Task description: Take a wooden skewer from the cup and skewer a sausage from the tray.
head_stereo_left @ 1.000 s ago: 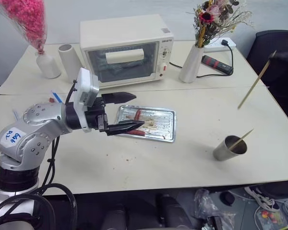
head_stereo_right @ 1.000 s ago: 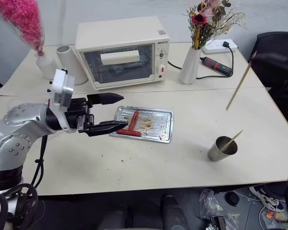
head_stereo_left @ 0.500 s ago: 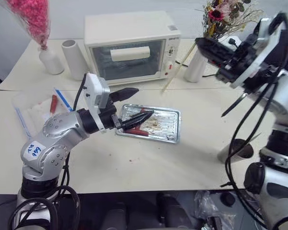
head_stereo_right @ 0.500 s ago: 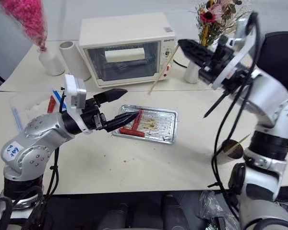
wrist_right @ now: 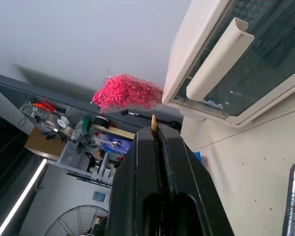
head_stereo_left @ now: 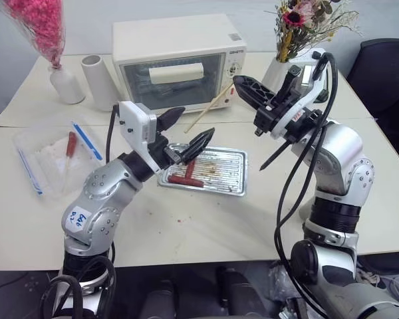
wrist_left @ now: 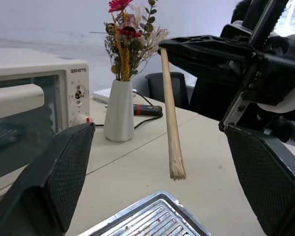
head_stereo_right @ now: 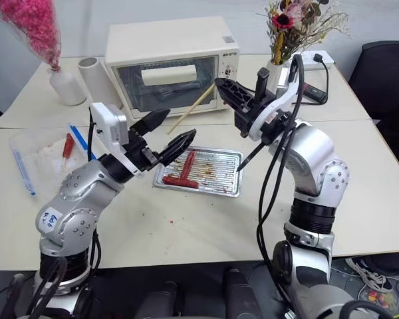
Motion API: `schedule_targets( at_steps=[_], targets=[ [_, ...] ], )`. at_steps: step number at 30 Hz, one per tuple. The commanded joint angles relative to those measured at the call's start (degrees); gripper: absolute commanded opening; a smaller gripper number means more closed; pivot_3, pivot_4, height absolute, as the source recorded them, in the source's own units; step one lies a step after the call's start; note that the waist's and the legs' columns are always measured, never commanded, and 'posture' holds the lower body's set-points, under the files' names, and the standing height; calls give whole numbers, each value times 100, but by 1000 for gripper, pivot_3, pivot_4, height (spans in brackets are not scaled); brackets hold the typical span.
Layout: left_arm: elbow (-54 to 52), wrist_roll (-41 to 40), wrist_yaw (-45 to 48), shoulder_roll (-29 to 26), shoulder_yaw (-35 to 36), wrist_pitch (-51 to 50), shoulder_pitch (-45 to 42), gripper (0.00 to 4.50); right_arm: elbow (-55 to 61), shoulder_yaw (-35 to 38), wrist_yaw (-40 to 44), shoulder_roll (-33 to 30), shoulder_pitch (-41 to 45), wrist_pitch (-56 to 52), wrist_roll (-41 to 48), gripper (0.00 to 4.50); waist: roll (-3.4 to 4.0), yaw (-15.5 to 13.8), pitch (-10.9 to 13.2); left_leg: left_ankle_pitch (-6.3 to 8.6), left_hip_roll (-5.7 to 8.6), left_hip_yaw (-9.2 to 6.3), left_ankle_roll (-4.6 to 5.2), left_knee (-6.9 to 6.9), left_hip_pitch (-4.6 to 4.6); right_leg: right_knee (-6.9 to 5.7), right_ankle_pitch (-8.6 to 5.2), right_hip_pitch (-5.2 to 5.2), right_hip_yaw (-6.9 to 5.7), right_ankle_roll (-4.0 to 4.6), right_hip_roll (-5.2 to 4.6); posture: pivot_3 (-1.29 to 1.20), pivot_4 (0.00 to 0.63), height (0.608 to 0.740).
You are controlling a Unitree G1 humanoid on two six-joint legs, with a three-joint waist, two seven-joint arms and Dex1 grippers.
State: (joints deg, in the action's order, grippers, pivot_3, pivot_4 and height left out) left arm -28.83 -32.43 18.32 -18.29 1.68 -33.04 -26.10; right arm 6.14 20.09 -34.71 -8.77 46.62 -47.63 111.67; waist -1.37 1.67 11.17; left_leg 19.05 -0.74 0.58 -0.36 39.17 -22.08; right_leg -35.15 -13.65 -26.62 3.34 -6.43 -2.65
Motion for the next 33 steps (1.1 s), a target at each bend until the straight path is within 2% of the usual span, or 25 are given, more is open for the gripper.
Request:
schedule_targets(
  at_steps=[1,3,4,9,18,22,24,25,26,33],
  targets=[
    [-171,173,18,38,-47,259,-46,4500,272,-47,-44,3,95,70,133,18,0,1,0,-1,0,0,1,0,0,1,2,0,0,1,0,0,150,740],
    [-178,225,74,9,-57,308,-60,4500,283,-73,-52,-24,92,83,133,18,1,5,0,-2,0,1,1,0,1,1,5,1,0,2,1,0,150,740],
    [-184,249,113,-25,-49,335,-72,4112,282,-90,-46,-57,89,82,133,0,1,5,0,-3,0,1,2,0,1,1,5,1,0,2,1,0,150,740],
    [-214,320,265,-175,-52,329,-93,2890,272,-139,-26,-170,55,105,133,0,1,3,0,-3,0,1,3,0,0,2,5,1,-1,2,1,0,150,740],
    [-185,468,354,-166,-89,458,-125,2890,321,-168,-33,-210,-49,147,133,0,1,3,0,-3,-1,0,3,-1,-1,4,5,1,-1,2,1,0,150,740],
    [-174,504,351,-119,-93,520,-157,2033,309,-125,-3,-222,-86,149,133,0,1,7,0,-3,-1,1,3,-1,-1,4,6,1,0,1,0,0,150,740],
    [-172,514,360,-108,-97,535,-170,1398,302,-122,20,-253,-110,124,133,0,1,7,0,-3,-2,0,3,-1,-1,4,6,1,0,1,0,0,150,740],
    [-172,515,366,-105,-98,537,-174,1260,298,-123,28,-266,-118,114,133,0,1,4,0,-3,-2,0,3,-1,-1,4,6,1,-1,1,1,0,150,740],
    [-172,513,380,-108,-107,518,-180,845,283,-121,41,-279,-120,110,133,0,1,4,0,-3,-3,-1,3,-1,-1,4,6,1,-1,1,1,0,150,740],
    [-132,576,391,-61,-147,502,-149,845,260,-100,130,-284,-108,113,133,0,1,6,0,-3,-2,0,3,-1,-1,5,6,1,0,1,1,0,150,740]
  ],
)
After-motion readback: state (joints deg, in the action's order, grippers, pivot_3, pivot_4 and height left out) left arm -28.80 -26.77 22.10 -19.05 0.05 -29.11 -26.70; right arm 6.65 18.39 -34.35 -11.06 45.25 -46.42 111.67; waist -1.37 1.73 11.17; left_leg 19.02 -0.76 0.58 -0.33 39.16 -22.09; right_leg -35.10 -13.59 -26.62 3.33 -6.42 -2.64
